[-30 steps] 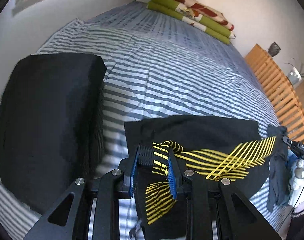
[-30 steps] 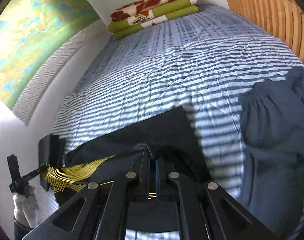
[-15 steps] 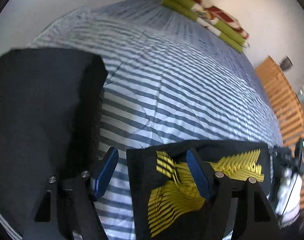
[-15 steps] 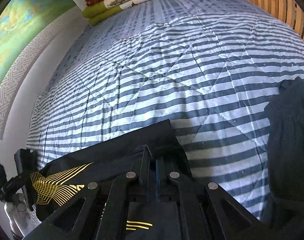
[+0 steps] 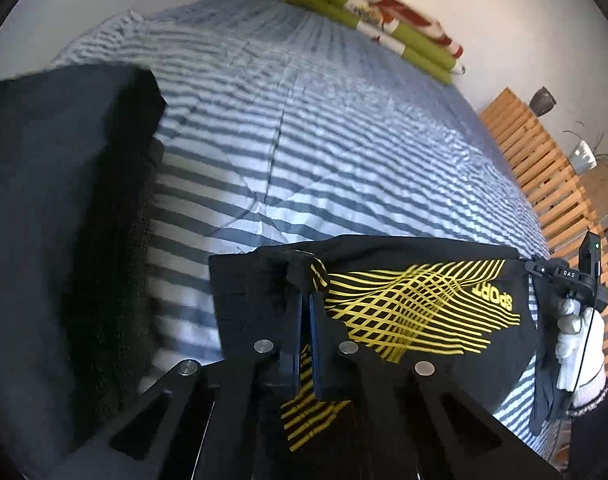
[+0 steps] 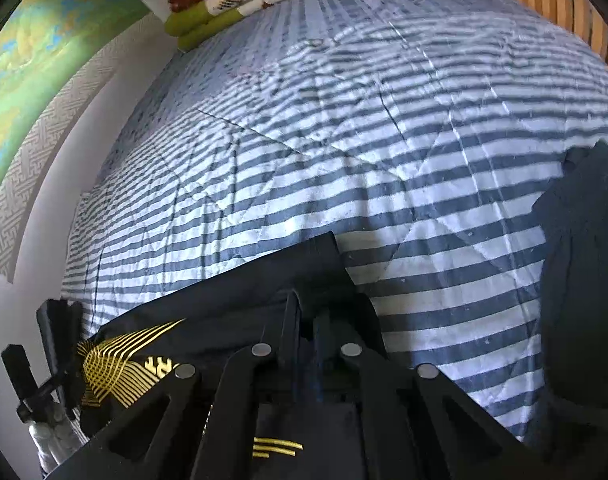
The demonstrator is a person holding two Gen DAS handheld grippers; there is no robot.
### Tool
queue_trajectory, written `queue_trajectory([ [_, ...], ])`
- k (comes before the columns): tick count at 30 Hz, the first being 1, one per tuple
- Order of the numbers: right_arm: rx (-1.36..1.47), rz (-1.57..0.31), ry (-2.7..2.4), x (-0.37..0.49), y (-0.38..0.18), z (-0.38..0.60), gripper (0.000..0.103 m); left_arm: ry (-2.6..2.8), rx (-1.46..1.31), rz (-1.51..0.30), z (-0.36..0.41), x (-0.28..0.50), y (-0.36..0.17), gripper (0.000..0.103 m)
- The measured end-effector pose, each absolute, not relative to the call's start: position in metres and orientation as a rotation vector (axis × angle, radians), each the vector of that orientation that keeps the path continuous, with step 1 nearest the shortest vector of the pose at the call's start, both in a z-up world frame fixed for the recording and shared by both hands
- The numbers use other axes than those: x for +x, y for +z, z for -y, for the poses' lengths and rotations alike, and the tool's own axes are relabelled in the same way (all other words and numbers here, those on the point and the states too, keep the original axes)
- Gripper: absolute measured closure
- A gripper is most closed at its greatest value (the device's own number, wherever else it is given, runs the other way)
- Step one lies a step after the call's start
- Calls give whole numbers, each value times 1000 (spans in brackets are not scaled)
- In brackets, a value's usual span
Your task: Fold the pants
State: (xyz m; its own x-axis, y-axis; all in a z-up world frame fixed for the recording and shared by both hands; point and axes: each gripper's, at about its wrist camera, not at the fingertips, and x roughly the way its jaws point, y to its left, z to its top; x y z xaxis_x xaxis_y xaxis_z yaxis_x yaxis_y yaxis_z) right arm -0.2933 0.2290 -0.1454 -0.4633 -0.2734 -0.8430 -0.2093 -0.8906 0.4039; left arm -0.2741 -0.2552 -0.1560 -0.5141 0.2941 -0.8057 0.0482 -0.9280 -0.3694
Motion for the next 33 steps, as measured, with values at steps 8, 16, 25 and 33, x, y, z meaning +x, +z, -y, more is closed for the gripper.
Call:
queue_trajectory([
  [8, 1503, 783, -2601, -302, -121, -241, 99, 2659, -1491, 567, 270, -279, -138, 99],
  [16, 1669, 823, -2570, -344, -147, -241, 70, 2720, -1589, 662, 293, -292, -153, 70],
  [25, 1581, 735, -2572, -254, -128, -261, 64, 2680, -1505, 603, 282, -293, -167, 34],
  [33, 1674, 691, -2519, -172, -155, -245, 64, 2641, -1456, 725, 284, -298, -157, 34],
])
